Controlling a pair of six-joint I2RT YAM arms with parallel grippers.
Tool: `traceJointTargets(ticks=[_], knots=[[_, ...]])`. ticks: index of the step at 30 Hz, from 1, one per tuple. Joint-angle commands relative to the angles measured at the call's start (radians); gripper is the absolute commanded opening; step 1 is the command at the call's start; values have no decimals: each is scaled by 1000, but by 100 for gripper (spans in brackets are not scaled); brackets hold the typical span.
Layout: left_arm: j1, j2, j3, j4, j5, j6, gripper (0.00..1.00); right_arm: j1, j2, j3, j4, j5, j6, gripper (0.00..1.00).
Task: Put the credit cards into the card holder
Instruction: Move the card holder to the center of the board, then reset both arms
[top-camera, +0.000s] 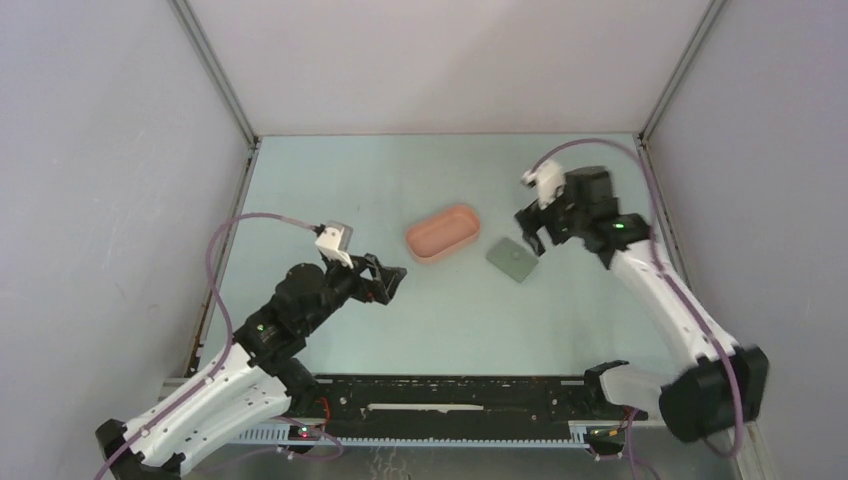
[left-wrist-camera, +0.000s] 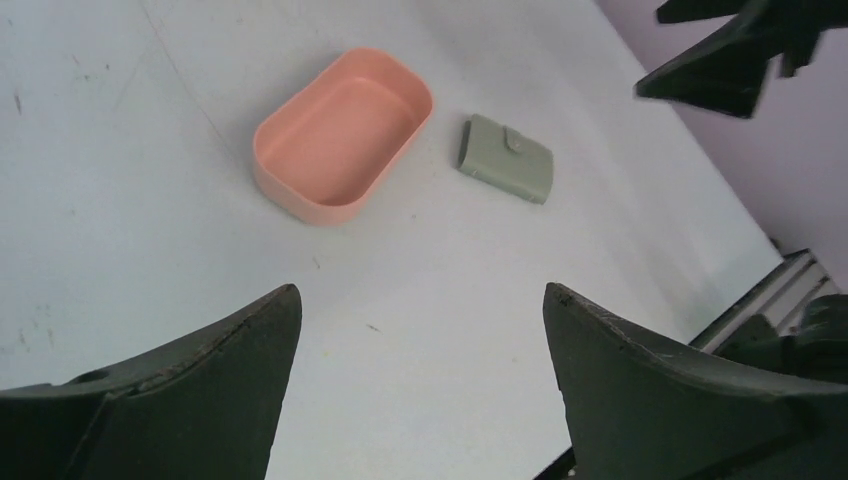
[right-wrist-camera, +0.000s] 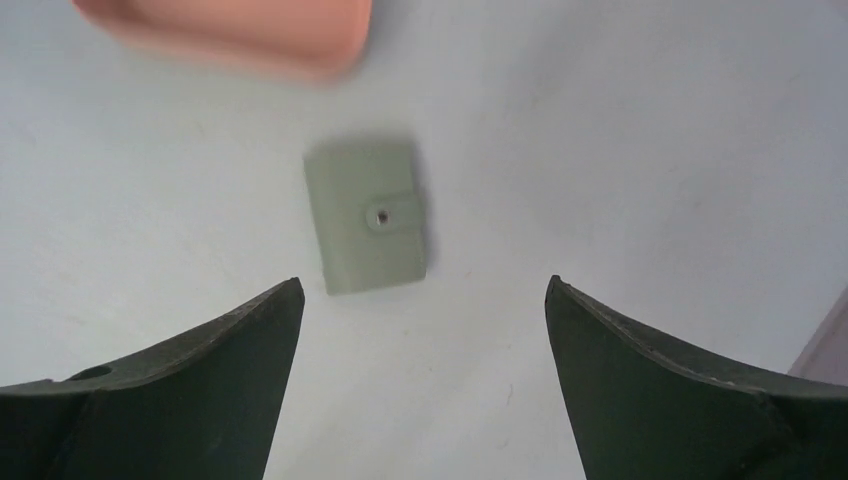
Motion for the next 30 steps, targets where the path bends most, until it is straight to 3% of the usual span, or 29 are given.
traceJointTargets(ticks=[1,5,10,13,17,21,30], knots=[[72,9,266,-104,99,-6,95,-175,-216,174,-69,-365,169,100],[186,31,457,-230,229,11,96,-283,-376,305,-71,-523,327,100],[198,92,670,-412,197,85,99,-289,-438,428,-115,-601,441,100],[199,101,729,-456,200,103,100,-288,-465,443,-102,-569,532,100],[199,91,757,-476,196,114,100,-291,-485,447,-99,-477,646,100],[198,84,750,-479,209,122,100,-291,-504,439,-108,-435,661,100],[198,54,701,-460,222,123,100,-297,-514,410,-102,-467,650,100]])
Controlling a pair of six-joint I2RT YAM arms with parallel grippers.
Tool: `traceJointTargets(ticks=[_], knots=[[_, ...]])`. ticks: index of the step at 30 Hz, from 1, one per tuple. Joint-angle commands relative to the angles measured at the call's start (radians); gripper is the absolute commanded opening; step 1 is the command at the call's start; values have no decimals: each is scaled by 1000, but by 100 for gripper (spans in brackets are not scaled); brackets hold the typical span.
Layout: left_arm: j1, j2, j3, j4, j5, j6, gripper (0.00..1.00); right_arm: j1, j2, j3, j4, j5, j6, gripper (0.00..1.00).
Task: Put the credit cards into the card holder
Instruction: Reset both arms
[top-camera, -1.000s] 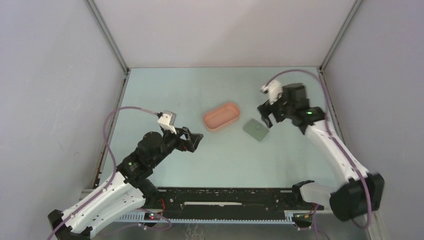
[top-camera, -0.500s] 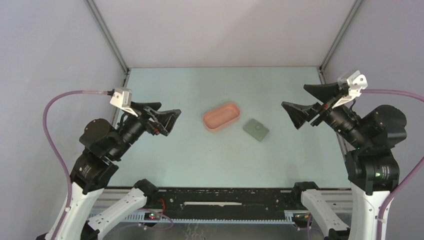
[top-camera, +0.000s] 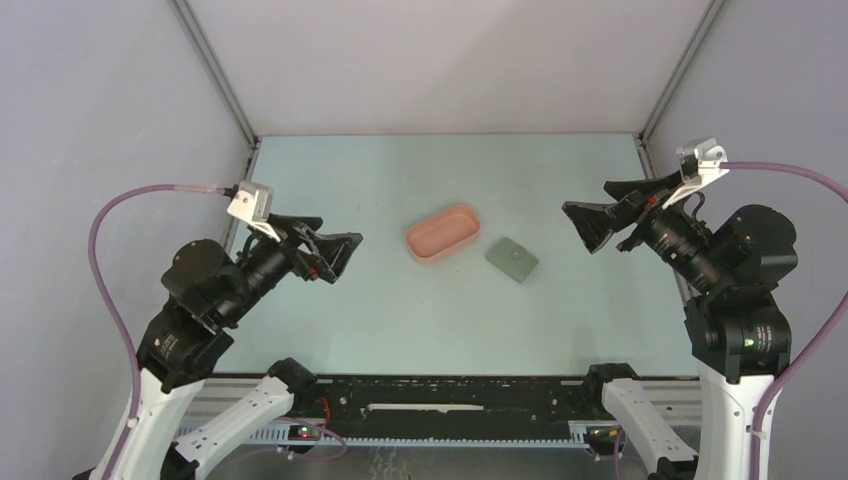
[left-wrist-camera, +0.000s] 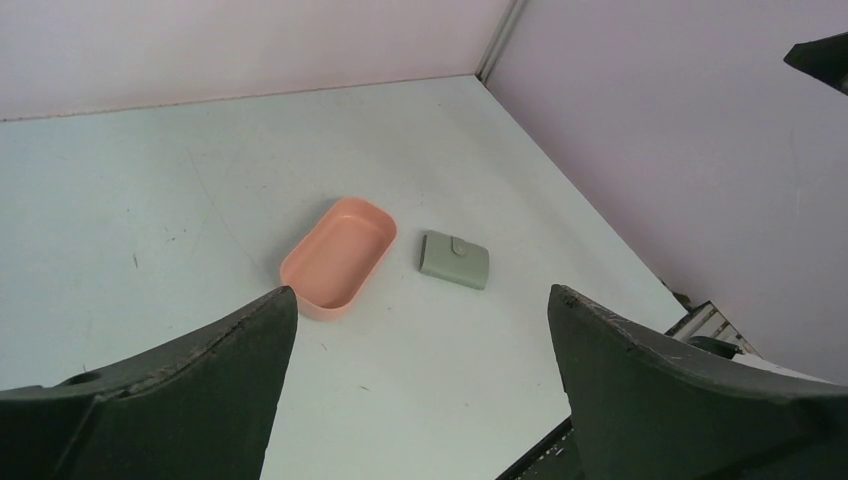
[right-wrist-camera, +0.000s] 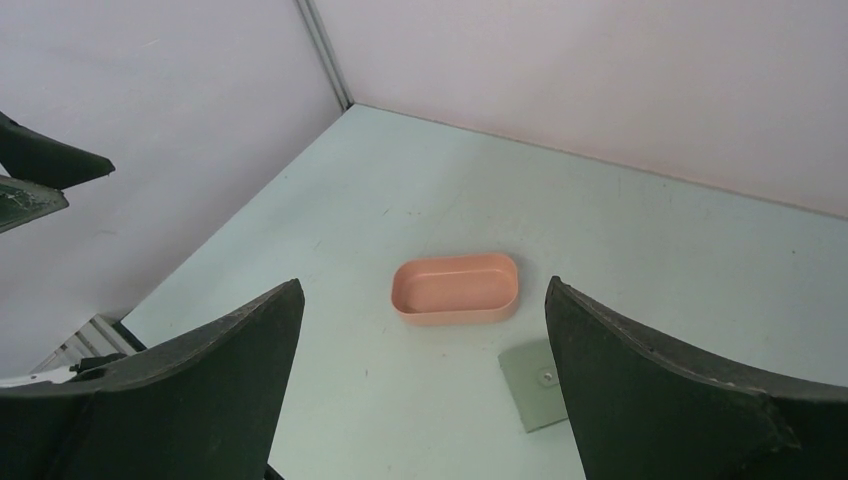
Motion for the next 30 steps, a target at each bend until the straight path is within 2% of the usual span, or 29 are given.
traceJointTargets(ticks=[1,30], knots=[[5,-18,-11,18,30,24,100,-7,-7,-9,10,-14,24,100],[5,-41,-34,48,54,11,100,-20,-16,-21,11,-52,8,99]])
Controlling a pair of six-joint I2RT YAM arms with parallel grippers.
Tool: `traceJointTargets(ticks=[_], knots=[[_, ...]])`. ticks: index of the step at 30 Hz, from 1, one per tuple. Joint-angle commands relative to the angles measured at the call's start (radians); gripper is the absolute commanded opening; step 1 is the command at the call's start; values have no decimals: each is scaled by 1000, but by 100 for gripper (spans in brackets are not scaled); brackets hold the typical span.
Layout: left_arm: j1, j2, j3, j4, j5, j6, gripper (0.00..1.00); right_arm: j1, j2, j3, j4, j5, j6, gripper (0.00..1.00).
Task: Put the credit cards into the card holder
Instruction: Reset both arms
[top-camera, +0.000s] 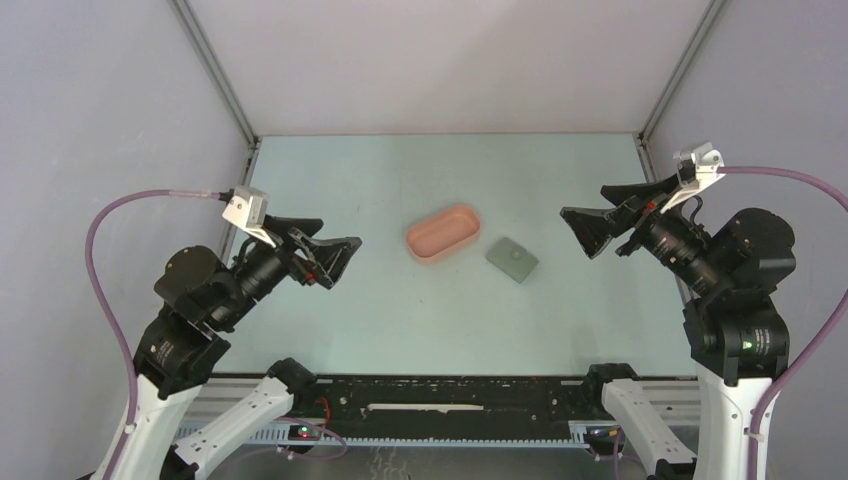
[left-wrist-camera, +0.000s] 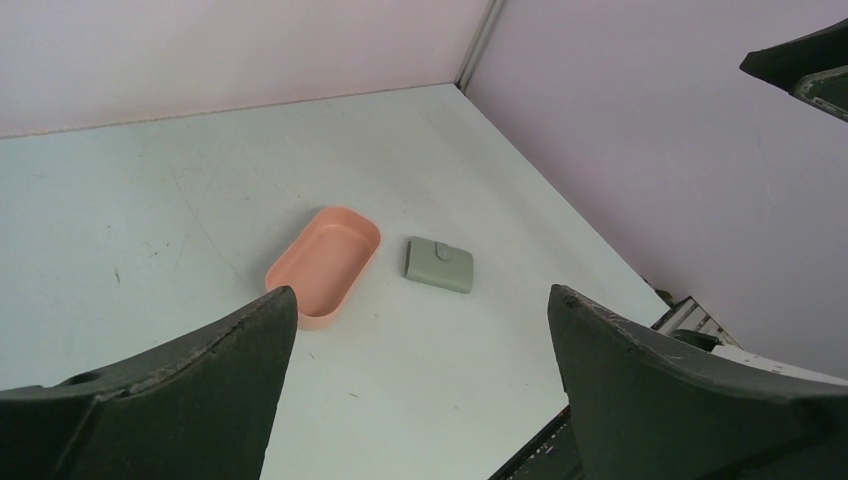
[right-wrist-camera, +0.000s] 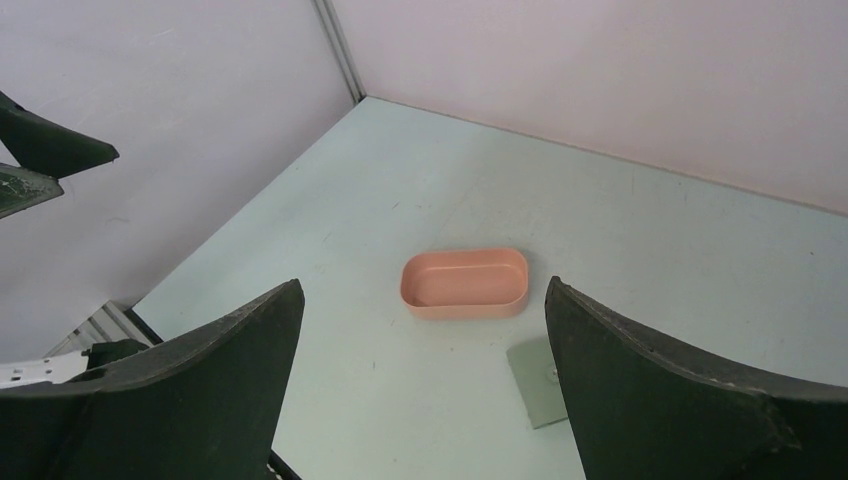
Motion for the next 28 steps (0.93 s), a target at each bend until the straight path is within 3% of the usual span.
traceJointTargets(ticks=[1,28], knots=[[5,-9,-25,29,17,13,100,-7,0,2,10,-14,9,100],[5,-13,-40,39,20,16,100,-14,6,0,7,-17,3,100]])
